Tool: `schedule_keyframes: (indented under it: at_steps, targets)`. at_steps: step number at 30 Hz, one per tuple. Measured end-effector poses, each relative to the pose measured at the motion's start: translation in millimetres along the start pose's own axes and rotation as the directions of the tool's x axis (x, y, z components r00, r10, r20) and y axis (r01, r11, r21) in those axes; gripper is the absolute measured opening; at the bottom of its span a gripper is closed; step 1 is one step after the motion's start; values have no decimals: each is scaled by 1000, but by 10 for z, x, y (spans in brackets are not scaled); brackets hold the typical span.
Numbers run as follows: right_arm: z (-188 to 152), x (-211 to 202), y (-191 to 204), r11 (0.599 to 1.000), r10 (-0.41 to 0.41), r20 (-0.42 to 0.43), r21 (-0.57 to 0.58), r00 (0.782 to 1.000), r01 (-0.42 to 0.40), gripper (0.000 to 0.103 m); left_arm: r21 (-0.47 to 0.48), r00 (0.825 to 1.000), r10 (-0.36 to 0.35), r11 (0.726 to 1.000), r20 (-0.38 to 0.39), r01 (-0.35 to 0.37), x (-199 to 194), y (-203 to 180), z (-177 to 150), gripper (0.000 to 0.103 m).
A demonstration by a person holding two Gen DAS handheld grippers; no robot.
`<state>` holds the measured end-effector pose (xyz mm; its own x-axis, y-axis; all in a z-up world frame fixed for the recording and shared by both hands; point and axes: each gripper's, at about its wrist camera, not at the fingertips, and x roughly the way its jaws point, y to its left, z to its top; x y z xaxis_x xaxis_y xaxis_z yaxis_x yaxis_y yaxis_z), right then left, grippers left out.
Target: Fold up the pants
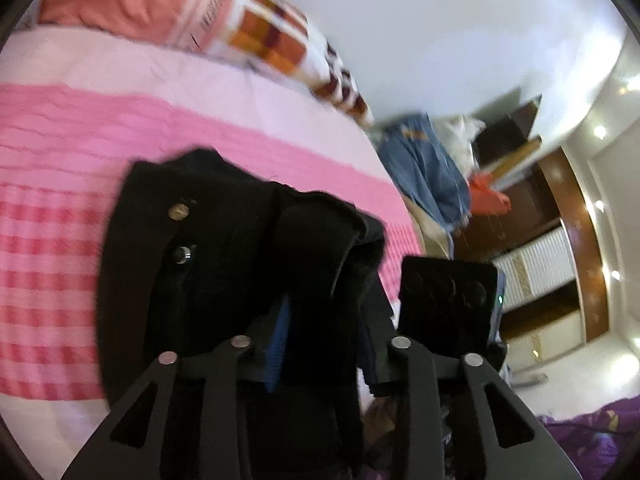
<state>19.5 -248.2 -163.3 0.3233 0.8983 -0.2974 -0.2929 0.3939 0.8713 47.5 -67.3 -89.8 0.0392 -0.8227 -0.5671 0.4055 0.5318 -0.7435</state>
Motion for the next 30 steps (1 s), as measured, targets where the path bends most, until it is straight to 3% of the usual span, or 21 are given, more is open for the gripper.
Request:
schedule_keyframes:
  at_steps: [2,4,8,11,13,14,15,16,17,21,26,30]
  targets:
    - [-2,-52,-69,999,-13,9,29,1000,13,100,5,999,-42,999,-20,42,57,-32,-5,37]
    - [0,-47,-139,998,-36,0,57,999,36,100,22,999,-39,999,-3,39,24,-86,-11,39]
    - [-34,-38,-226,995,-43,4,85,999,42,100,86,996,34,996,77,-40,-184,-208,14,50]
    - [-23,-23,-189,997,-44,-1,68,999,44,98,59,986,90,993,142,-99,-392,-149,-6,61]
    - [-33,-6,-177,994,-94,-21,46,995,95,83,21,981,91,995,171,-96,-506,-51,-60,61]
    - [-39,2,-188,992,-120,-30,41,992,121,63,-9,977,96,995,189,-96,-579,21,-102,62]
    - [-40,-5,-215,989,-137,-35,53,990,138,51,-28,975,108,994,195,-105,-617,82,-133,63]
    - [-26,-23,-271,987,-136,-36,86,990,139,27,-40,972,126,992,197,-121,-646,136,-170,63]
    - [-22,-58,-319,984,-131,-34,120,991,134,16,-49,969,144,989,201,-136,-654,178,-197,63]
    - [118,-182,-186,985,-123,-19,116,992,125,16,-102,967,188,980,173,-172,-616,337,-291,63]
    - [459,-446,29,991,-120,-6,60,993,120,15,-135,967,185,977,178,-162,-566,386,-330,64]
    - [752,-998,-112,979,-197,28,63,980,195,14,-110,969,178,981,171,-161,-424,279,-315,67]
